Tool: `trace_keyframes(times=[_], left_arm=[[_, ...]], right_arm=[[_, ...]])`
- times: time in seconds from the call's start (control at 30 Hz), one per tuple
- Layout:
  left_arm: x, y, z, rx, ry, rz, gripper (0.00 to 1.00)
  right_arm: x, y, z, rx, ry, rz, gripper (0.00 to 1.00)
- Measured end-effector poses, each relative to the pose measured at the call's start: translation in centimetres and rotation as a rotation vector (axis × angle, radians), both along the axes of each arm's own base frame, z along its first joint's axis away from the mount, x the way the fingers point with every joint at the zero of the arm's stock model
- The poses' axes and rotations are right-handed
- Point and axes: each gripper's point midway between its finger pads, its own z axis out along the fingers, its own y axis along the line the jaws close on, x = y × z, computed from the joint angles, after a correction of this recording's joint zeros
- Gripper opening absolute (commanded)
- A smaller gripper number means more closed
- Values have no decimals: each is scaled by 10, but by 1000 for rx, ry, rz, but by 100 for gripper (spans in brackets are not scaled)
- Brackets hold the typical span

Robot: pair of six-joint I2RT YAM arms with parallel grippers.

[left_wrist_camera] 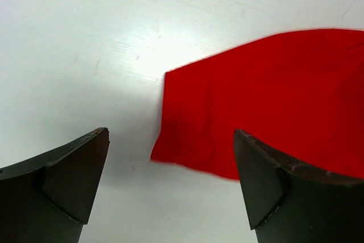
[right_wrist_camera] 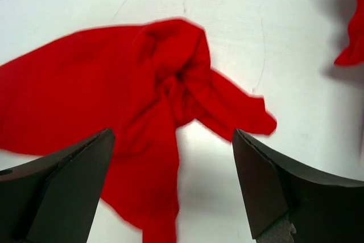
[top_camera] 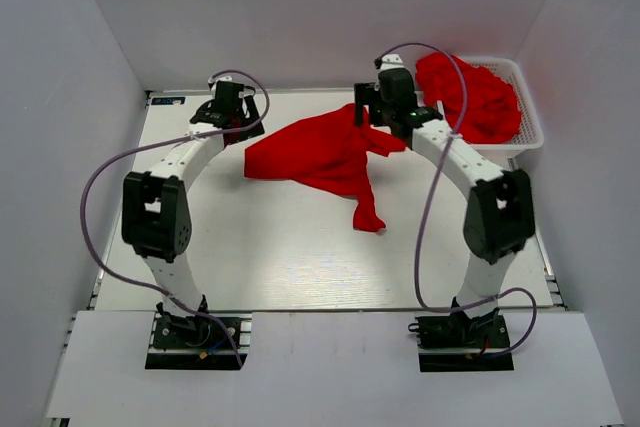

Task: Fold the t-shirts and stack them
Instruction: Flatten out the tshirt

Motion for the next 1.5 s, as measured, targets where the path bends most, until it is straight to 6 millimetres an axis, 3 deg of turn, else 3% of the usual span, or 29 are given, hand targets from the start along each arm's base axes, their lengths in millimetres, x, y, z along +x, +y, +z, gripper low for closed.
trace_keyframes(times=[0.1, 0.2, 0.33, 0.53, 0.67, 0.8, 0.97, 1.03, 1.3, 1.33, 1.4, 1.5], left_arm=[[-27, 9, 10, -1, -16, 3, 100], [-53, 16, 7, -1, -5, -10, 100], [-74, 12, -14, -21, 21, -61, 100], [-114, 0, -76, -31, 155, -200, 100], [-111, -7, -79, -27, 142, -261, 100], [-97, -12, -78, -12, 92, -306, 100], [-85, -11, -102, 15, 138, -323, 94], [-79, -11, -113, 24, 158, -329, 84], [-62, -22, -109, 1, 101, -366, 39], [-61, -22, -109, 2, 99, -367, 21], [-58, -24, -109, 0, 96, -370, 0], [-55, -26, -106, -2, 88, -386, 0]], right_arm=[[-35, -8, 13, 48, 0, 20, 90], [-71, -13, 4, 86, 44, 54, 90], [-117, -17, -30, 117, 154, 102, 90], [-177, -20, -95, 141, 350, 174, 90], [-195, -19, -115, 149, 417, 201, 90], [-198, -14, -126, 156, 444, 220, 90], [-198, -10, -141, 153, 475, 229, 90], [-199, -10, -147, 147, 493, 227, 90], [-203, -10, -164, 133, 544, 229, 90], [-203, -9, -164, 137, 543, 233, 90], [-201, -6, -164, 141, 542, 243, 82], [-198, -2, -166, 135, 545, 265, 46]])
